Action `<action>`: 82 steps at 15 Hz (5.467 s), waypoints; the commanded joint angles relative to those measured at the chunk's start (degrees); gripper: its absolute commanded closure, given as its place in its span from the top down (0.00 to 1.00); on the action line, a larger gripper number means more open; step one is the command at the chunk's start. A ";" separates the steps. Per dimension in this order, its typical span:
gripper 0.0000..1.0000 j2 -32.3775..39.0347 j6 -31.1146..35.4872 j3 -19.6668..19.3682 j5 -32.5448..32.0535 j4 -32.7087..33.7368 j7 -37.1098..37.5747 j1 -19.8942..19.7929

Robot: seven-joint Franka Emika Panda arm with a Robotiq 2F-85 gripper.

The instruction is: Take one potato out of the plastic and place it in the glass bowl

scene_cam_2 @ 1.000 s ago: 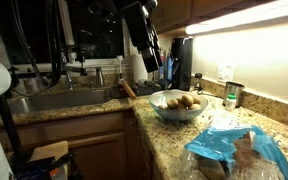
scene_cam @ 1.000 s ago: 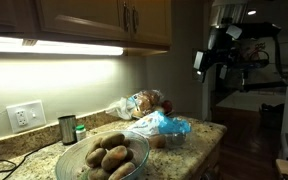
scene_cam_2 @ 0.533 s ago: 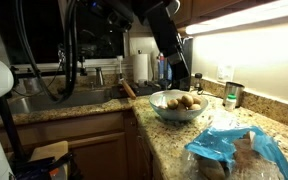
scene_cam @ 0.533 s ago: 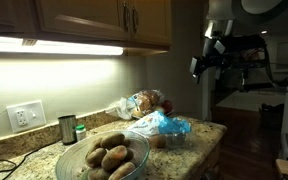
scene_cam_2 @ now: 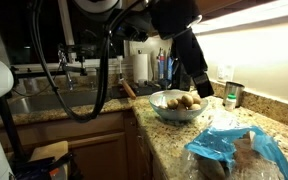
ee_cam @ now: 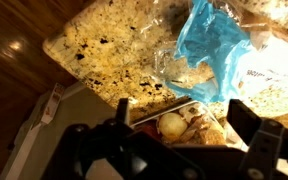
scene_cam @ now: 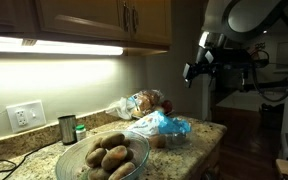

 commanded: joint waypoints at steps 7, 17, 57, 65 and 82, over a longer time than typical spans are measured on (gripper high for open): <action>1.00 3.69 -1.75 -0.28 1.21 2.06 1.00 0.13; 1.00 15.09 -12.77 -1.35 -4.28 9.24 9.34 0.99; 1.00 36.29 -14.38 -12.66 -3.18 18.38 4.44 12.46; 1.00 36.66 -13.26 -12.72 -2.52 17.81 2.40 12.50; 1.00 38.49 -3.82 -12.90 3.23 15.91 -9.11 12.66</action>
